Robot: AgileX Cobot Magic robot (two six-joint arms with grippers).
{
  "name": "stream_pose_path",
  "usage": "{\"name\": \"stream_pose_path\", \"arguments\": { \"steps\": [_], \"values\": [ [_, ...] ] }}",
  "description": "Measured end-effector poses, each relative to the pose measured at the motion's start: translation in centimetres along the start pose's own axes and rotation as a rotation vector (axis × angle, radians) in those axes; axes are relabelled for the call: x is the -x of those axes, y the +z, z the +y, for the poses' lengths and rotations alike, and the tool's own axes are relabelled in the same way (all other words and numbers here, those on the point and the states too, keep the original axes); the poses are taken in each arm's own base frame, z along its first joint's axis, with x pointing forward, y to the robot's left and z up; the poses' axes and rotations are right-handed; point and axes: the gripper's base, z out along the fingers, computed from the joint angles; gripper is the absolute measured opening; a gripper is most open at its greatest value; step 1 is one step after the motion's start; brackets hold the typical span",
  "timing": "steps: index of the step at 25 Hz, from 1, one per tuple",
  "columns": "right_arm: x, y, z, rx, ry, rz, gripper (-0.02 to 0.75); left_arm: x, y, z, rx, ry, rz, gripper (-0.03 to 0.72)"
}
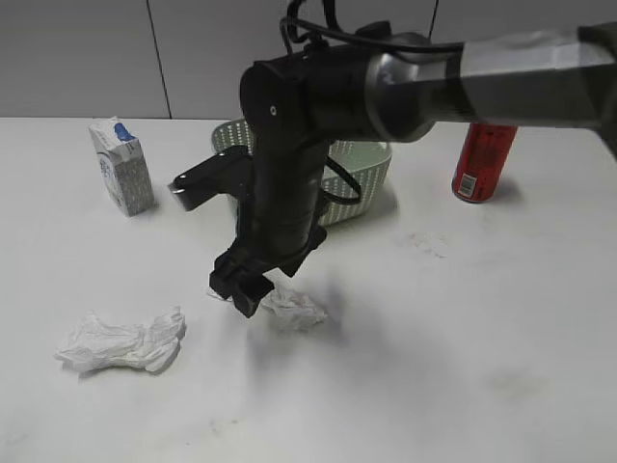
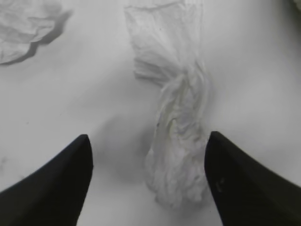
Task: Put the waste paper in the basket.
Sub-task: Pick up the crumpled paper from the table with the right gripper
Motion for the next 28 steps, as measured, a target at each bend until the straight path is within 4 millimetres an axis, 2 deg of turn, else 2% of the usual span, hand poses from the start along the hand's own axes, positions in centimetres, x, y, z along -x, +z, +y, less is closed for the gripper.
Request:
{"name": "stream_pose_path", "arguments": {
  "steps": [9,13,15,17,22,24,28],
  "values": [
    [0.4,3.7,-1.5,-0.096,-0.001,0.029,0.559,0.0,0.0,0.0,0.000,0.000,0.000,0.587],
    [0.4,3.9,-1.4,-0.086,0.012,0.029,0.542,0.0,0.0,0.0,0.000,0.000,0.000,0.587],
    [0.4,4.0,-1.2,-0.069,0.027,0.029,0.487,0.0,0.0,0.0,0.000,0.000,0.000,0.587],
    [0.4,4.0,-1.1,-0.054,0.040,0.032,0.392,0.0,0.0,0.0,0.000,0.000,0.000,0.587],
    [0.2,4.0,-0.9,-0.038,0.052,0.055,0.062,0.0,0.0,0.0,0.000,0.000,0.000,0.587],
    [0.2,4.0,-0.9,-0.036,0.053,0.059,0.017,0.0,0.0,0.0,0.000,0.000,0.000,0.586],
    [0.2,3.2,-0.8,-0.035,0.043,0.061,0.001,0.0,0.0,0.0,0.000,0.000,0.000,0.586]
  ]
}}
